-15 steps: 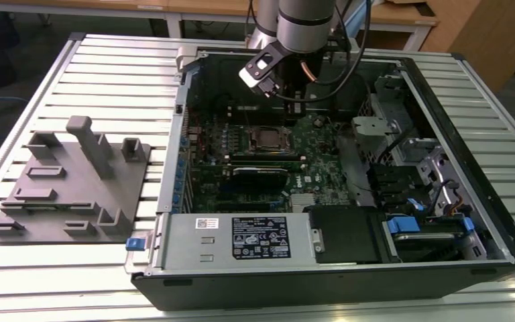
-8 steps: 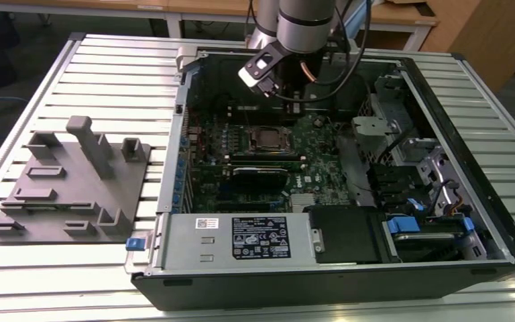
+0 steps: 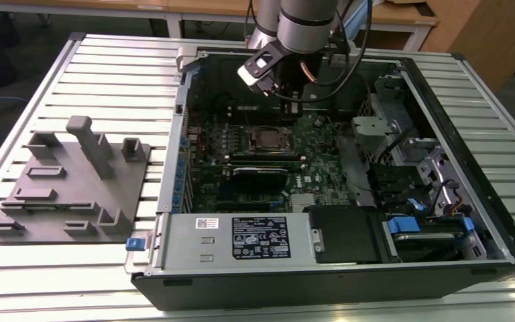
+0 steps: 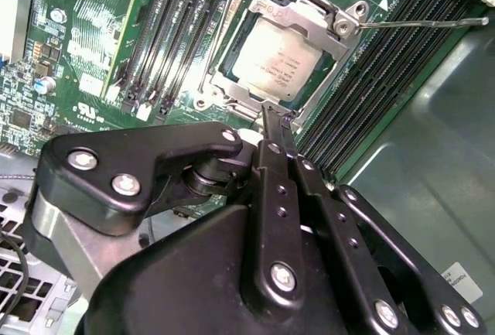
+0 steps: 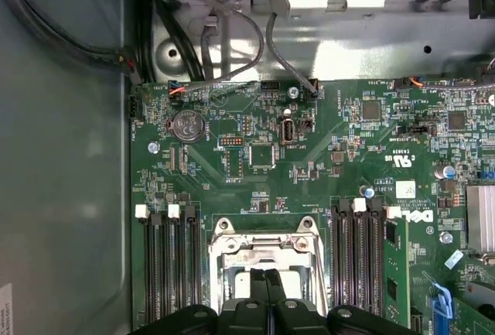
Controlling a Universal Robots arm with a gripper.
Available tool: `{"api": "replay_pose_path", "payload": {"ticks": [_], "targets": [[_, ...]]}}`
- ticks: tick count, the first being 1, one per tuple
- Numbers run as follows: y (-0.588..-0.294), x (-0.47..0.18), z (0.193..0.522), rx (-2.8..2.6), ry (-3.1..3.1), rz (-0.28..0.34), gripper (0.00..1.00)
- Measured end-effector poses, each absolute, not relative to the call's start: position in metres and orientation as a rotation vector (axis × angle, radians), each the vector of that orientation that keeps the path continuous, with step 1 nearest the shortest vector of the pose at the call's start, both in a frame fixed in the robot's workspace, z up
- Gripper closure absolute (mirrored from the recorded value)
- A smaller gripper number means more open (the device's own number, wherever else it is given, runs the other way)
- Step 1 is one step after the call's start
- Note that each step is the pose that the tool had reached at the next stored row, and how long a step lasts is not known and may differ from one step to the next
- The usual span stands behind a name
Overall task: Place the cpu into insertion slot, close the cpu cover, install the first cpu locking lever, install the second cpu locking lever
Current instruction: 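Close the cpu cover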
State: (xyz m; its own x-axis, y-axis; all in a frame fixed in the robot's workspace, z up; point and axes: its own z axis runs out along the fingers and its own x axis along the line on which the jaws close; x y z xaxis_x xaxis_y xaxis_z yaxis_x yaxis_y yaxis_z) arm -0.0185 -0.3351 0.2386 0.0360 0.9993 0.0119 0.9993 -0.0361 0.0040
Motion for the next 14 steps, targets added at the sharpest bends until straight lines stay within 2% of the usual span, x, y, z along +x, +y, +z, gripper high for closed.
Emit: {"api": "replay_pose_path", "payload": {"ticks": [14], "targets": [[-0.335,-0.038,0.231,-2.257,-2.177,-0.018,0.90]]}}
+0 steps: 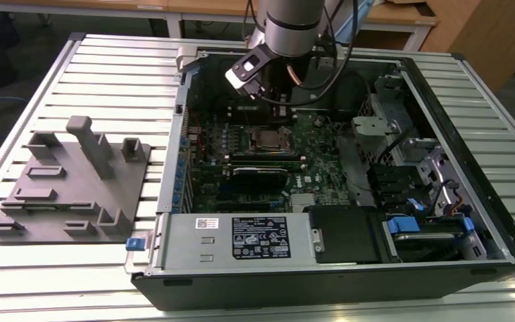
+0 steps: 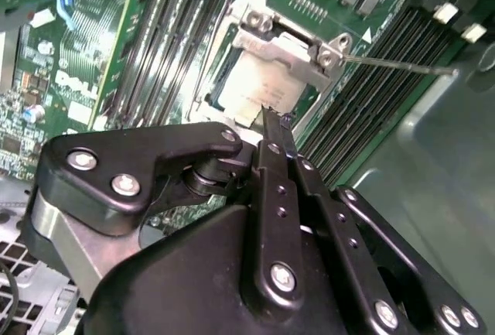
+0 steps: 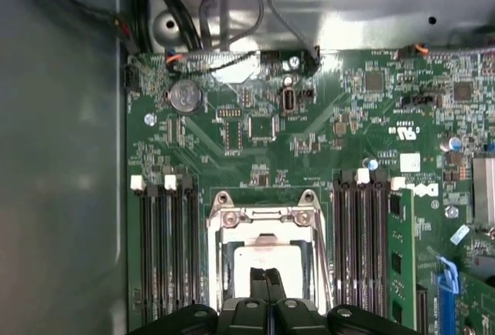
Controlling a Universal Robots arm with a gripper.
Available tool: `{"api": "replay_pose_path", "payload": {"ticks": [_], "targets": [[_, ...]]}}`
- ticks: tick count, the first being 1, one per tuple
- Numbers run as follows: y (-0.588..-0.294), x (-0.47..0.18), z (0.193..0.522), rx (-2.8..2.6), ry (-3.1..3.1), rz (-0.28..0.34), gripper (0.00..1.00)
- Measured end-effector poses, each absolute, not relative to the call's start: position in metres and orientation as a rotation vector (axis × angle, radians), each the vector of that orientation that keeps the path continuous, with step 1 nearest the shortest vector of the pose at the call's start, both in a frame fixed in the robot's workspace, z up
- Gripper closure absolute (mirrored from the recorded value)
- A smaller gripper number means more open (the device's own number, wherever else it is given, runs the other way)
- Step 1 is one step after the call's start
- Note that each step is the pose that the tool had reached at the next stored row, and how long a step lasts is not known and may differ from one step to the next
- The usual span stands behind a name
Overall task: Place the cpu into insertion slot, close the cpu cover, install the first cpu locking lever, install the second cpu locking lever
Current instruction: 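Close the cpu cover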
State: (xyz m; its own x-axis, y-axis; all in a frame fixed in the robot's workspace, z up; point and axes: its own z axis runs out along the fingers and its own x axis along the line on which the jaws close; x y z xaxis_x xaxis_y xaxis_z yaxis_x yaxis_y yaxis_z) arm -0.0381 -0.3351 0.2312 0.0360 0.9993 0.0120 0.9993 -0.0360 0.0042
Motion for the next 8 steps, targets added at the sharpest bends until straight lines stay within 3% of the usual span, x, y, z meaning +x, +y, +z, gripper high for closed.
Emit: {"api": "replay_pose_path", "payload": {"ticks": [8], "targets": [[-0.3351,-0.0481,0.2276,-2.257,-2.177,-0.018,0.90]]}}
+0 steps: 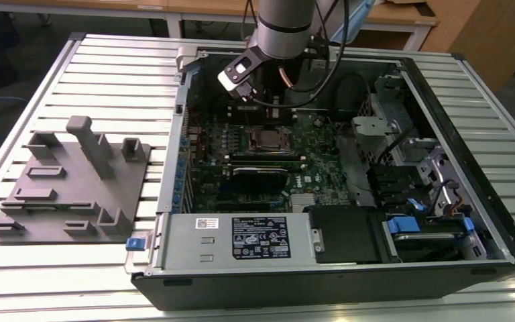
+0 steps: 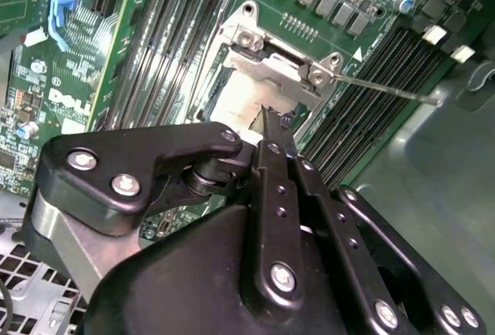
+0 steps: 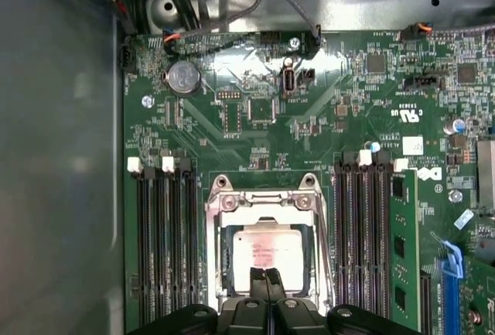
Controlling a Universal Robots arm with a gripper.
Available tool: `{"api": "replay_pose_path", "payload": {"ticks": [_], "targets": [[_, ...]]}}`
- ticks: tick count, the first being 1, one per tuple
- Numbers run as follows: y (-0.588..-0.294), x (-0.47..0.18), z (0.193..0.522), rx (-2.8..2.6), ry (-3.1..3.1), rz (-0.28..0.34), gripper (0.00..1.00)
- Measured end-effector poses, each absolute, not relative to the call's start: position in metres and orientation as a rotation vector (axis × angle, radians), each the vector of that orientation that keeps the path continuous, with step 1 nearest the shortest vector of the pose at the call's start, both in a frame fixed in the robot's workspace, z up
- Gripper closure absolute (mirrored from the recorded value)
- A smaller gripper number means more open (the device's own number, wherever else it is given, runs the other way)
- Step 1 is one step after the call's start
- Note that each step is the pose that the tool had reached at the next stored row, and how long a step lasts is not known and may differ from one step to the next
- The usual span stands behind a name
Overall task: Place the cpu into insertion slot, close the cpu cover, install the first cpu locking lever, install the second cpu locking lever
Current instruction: 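Close the cpu cover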
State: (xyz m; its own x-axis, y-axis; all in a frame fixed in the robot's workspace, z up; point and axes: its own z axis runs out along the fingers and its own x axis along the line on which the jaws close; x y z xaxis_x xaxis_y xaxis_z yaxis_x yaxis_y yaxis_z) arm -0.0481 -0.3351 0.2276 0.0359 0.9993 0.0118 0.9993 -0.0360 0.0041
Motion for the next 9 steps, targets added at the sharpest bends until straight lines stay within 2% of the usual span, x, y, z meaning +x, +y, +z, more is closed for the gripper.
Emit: {"api": "replay_pose_path", "payload": {"ticks": [9], "targets": [[-0.3351,-0.0483,0.2275,-2.257,-2.177,-0.018,0.90]]}}
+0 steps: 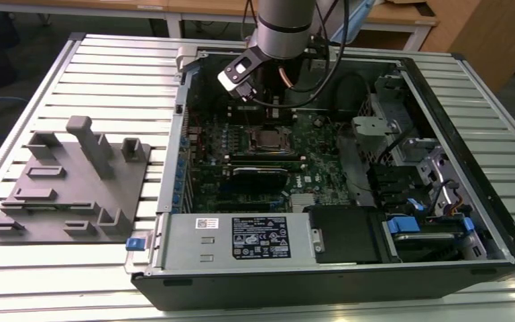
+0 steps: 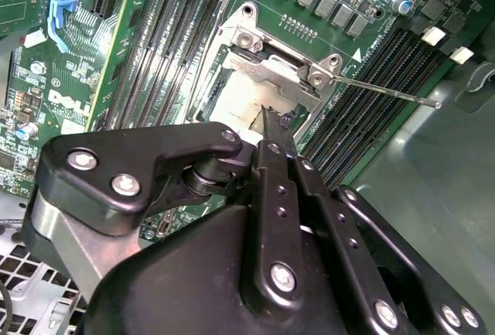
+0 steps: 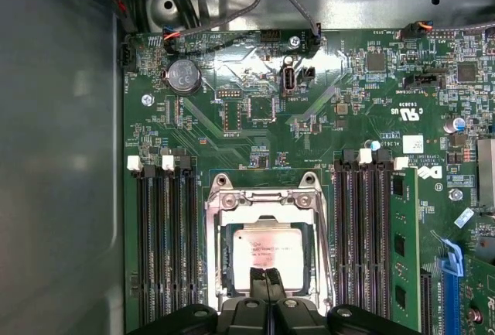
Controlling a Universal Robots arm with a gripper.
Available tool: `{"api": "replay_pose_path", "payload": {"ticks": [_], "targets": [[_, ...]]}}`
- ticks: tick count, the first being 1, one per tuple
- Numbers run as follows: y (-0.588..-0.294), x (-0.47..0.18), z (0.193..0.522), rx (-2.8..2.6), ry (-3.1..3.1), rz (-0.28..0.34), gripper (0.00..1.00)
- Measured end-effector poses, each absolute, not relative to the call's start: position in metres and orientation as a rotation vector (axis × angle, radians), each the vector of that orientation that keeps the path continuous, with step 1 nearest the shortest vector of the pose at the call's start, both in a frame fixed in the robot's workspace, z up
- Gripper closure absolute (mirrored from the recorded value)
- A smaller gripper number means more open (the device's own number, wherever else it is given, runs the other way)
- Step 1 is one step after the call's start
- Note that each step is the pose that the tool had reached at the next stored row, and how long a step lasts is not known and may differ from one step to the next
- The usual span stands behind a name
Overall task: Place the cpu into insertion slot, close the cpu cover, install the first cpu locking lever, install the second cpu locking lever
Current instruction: 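Close the cpu cover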
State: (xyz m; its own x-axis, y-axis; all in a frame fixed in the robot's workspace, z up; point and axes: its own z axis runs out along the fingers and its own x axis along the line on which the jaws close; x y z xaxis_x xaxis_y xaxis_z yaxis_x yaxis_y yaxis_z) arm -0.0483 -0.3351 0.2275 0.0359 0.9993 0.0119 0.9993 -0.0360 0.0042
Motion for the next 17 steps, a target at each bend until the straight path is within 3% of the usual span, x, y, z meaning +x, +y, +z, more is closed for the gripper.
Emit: {"api": "replay_pose_path", "payload": {"ticks": [17], "targets": [[-0.3351,-0.0484,0.2275,-2.166,-2.268,-0.018,0.90]]}}
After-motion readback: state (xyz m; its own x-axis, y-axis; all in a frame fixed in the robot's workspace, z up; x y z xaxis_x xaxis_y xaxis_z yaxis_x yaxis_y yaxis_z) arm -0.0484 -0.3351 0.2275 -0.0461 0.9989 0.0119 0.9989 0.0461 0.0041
